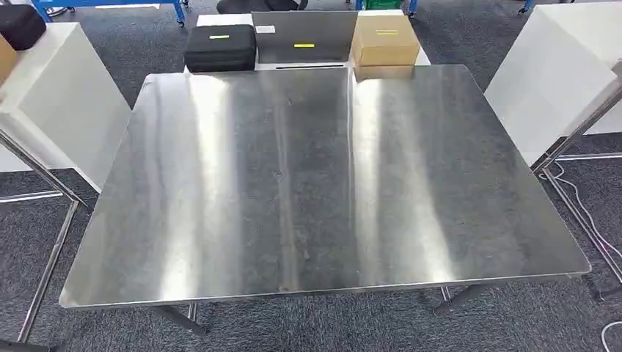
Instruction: Take the parts from the cabinet and place them on the table.
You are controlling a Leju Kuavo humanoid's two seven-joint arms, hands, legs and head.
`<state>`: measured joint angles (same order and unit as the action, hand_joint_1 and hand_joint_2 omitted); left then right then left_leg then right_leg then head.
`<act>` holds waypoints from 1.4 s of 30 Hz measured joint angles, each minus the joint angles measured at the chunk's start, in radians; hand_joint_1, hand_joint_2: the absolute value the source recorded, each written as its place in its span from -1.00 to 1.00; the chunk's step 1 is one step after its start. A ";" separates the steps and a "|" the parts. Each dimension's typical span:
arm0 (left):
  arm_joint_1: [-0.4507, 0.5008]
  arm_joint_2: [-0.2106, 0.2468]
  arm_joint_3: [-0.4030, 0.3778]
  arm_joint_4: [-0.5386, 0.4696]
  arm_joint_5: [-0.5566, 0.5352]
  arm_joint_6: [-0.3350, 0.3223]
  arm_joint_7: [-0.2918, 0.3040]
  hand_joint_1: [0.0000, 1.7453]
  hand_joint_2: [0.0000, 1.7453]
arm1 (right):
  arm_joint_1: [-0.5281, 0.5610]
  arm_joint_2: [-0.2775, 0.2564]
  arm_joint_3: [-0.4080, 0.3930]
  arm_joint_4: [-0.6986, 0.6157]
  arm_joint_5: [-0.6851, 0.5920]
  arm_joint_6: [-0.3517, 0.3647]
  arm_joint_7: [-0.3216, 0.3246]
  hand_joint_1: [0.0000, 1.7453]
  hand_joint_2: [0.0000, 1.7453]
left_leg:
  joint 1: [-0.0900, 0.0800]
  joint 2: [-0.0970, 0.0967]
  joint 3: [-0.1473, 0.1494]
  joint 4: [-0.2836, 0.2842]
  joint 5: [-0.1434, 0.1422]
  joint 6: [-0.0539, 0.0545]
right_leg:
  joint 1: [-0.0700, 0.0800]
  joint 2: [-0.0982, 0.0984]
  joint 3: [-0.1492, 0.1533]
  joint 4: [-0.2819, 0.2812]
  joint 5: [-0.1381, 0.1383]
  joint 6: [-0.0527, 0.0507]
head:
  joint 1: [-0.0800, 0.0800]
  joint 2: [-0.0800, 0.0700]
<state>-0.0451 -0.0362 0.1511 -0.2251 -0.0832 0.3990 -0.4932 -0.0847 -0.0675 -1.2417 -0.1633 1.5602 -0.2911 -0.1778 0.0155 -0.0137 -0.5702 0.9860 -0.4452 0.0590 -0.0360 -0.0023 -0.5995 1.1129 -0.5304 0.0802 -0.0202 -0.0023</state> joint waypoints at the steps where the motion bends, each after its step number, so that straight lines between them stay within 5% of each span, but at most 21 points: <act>1: -0.001 0.000 -0.002 0.000 0.000 0.000 0.000 -1.00 -1.00 | -0.001 -0.001 0.001 0.000 0.000 0.001 0.000 -1.00 -1.00 | 0.003 -0.002 0.001 0.008 -0.006 -0.011 | -0.008 0.000 0.053 -0.099 0.033 0.014 | 0.000 0.000; 2: -0.001 0.005 -0.002 0.000 0.000 0.000 0.000 -1.00 -1.00 | -0.001 0.004 0.002 0.000 0.000 0.003 -0.001 -1.00 -1.00 | -0.003 -0.002 0.000 0.016 -0.012 -0.021 | -0.006 -0.005 0.060 -0.121 0.040 0.011 | 0.006 0.000; 3: -0.001 0.005 -0.002 0.000 0.000 0.000 0.000 -1.00 -1.00 | -0.001 0.000 0.002 0.000 0.000 0.003 -0.002 -1.00 -1.00 | -0.006 -0.002 0.001 0.020 -0.020 -0.032 | 0.001 -0.001 0.060 -0.125 0.046 -0.009 | 0.004 0.000; 4: -0.001 0.005 -0.002 0.001 0.001 0.000 0.000 -1.00 -1.00 | -0.001 0.001 0.002 0.000 0.000 0.003 -0.002 -1.00 -1.00 | -0.007 -0.002 0.004 0.017 -0.020 -0.036 | 0.003 -0.002 0.064 -0.121 0.044 -0.025 | -0.001 0.000; 7: 0.000 0.004 -0.004 0.001 0.001 0.000 0.000 -1.00 -1.00 | 0.000 0.003 0.004 0.000 0.000 0.004 -0.002 -1.00 -1.00 | 0.006 0.001 0.002 0.027 -0.026 -0.046 | -0.003 -0.002 0.069 -0.118 0.049 -0.046 | -0.001 0.000; 9: -0.001 0.004 -0.005 0.001 0.001 0.000 0.000 -1.00 -1.00 | 0.000 0.003 0.004 0.000 0.000 0.004 -0.002 -1.00 -1.00 | 0.005 0.010 -0.041 0.124 -0.092 -0.050 | 0.002 -0.003 0.071 -0.118 0.046 -0.057 | -0.002 0.000; 11: 0.000 0.005 -0.006 0.002 0.001 0.000 0.000 -1.00 -1.00 | 0.000 0.003 0.004 0.000 0.000 0.004 -0.002 -1.00 -1.00 | 0.005 0.010 -0.126 0.292 -0.165 -0.051 | 0.010 -0.005 0.071 -0.118 0.044 -0.066 | 0.000 0.000; 13: 0.003 0.004 -0.006 0.002 0.001 0.000 0.000 -1.00 -1.00 | 0.001 0.003 0.005 0.000 0.000 0.004 -0.002 -1.00 -1.00 | 0.005 0.010 -0.159 0.345 -0.163 -0.047 | 0.016 -0.005 0.074 -0.118 0.041 -0.071 | 0.000 0.000; 14: 0.004 0.004 -0.006 0.002 0.001 0.000 0.001 -1.00 -1.00 | 0.001 0.003 0.005 0.000 0.000 0.004 -0.002 -1.00 -1.00 | 0.005 0.010 -0.144 0.306 -0.127 -0.041 | 0.018 -0.005 0.078 -0.118 0.038 -0.074 | -0.001 0.000; 17: 0.001 0.005 -0.006 0.002 0.001 0.001 0.001 -1.00 -1.00 | 0.000 0.003 0.010 0.000 0.000 0.005 -0.001 -1.00 -1.00 | -0.003 0.017 -0.037 0.084 -0.012 -0.014 | 0.022 -0.005 0.088 -0.118 0.032 -0.075 | -0.001 0.000; 18: -0.002 0.006 -0.006 0.002 0.001 0.002 0.001 -1.00 -1.00 | 0.000 0.006 0.011 0.000 0.000 0.005 -0.001 -1.00 -1.00 | -0.010 0.023 -0.020 0.046 -0.024 -0.012 | 0.036 -0.005 0.089 -0.114 0.025 -0.068 | 0.000 0.000; 23: -0.002 0.003 -0.009 0.002 0.008 0.010 -0.011 -1.00 -1.00 | 0.000 0.002 0.016 -0.002 0.000 0.006 -0.001 -1.00 -1.00 | -0.010 0.017 -0.009 0.025 -0.015 0.002 | 0.032 -0.013 0.084 -0.103 0.009 -0.043 | 0.000 0.000; 26: -0.004 0.004 -0.010 0.002 0.009 0.013 -0.013 -1.00 -1.00 | 0.000 -0.001 0.019 -0.002 0.000 0.010 -0.001 -1.00 -1.00 | -0.013 0.011 -0.008 0.023 -0.016 0.010 | 0.027 -0.007 -0.020 0.101 -0.083 -0.052 | 0.005 0.000; 28: -0.003 0.003 -0.010 0.002 0.010 0.013 -0.011 -1.00 -1.00 | 0.003 -0.002 0.020 -0.002 0.000 0.015 0.000 -1.00 -1.00 | -0.015 0.005 -0.008 0.024 -0.018 0.012 | 0.026 -0.003 -0.074 0.191 -0.099 -0.042 | 0.005 0.000; 29: -0.003 0.002 -0.010 0.002 0.010 0.013 -0.011 -1.00 -1.00 | 0.004 -0.002 0.021 -0.002 0.000 0.016 0.000 -1.00 -1.00 | -0.015 0.002 -0.007 0.025 -0.018 0.012 | 0.026 -0.003 -0.064 0.159 -0.077 -0.033 | 0.005 0.000; 32: -0.004 0.000 -0.010 0.002 0.010 0.013 -0.011 -1.00 -1.00 | 0.003 -0.005 0.025 -0.002 0.000 0.020 0.000 -1.00 -1.00 | -0.015 -0.008 0.001 0.025 -0.023 0.005 | 0.022 0.000 0.060 -0.103 0.035 -0.011 | 0.006 0.000; 34: -0.004 0.001 -0.010 0.002 0.011 0.013 -0.011 -1.00 -1.00 | 0.001 -0.006 0.026 -0.003 0.001 0.020 0.000 -1.00 -1.00 | -0.022 -0.010 0.003 0.028 -0.029 -0.006 | 0.030 0.001 0.060 -0.123 0.044 -0.039 | 0.006 0.000; 36: -0.003 0.001 -0.010 0.002 0.011 0.013 -0.011 -1.00 -1.00 | 0.000 -0.006 0.027 -0.003 0.001 0.020 0.000 -1.00 -1.00 | -0.020 -0.009 0.004 0.025 -0.029 -0.013 | 0.035 0.001 0.064 -0.122 0.043 -0.050 | 0.005 0.000; 38: -0.003 0.001 -0.010 0.002 0.011 0.013 -0.010 -1.00 -1.00 | -0.001 -0.004 0.028 -0.003 0.001 0.020 0.000 -1.00 -1.00 | -0.015 -0.006 -0.001 0.039 -0.039 -0.023 | 0.016 -0.001 0.073 -0.130 0.052 -0.063 | 0.006 0.000; 40: -0.005 0.000 -0.011 0.002 0.011 0.013 -0.010 -1.00 -1.00 | 0.001 -0.006 0.028 -0.003 0.001 0.020 0.001 -1.00 -1.00 | -0.011 0.001 -0.048 0.149 -0.113 -0.035 | 0.016 -0.003 0.076 -0.130 0.051 -0.078 | 0.000 0.000; 42: -0.003 0.001 -0.011 0.002 0.011 0.013 -0.010 -1.00 -1.00 | 0.001 -0.005 0.028 -0.003 0.001 0.021 0.001 -1.00 -1.00 | -0.007 0.006 -0.124 0.301 -0.179 -0.044 | 0.018 -0.003 0.076 -0.130 0.049 -0.079 | 0.000 0.000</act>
<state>-0.0479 -0.0355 0.1404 -0.2228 -0.0717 0.4124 -0.5028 -0.0840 -0.0729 -1.2135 -0.1659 1.5614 -0.2701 -0.1770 0.0082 -0.0082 -0.6945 1.2871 -0.6240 0.0152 -0.0184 -0.0058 -0.5239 0.9832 -0.4809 0.0013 -0.0206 -0.0023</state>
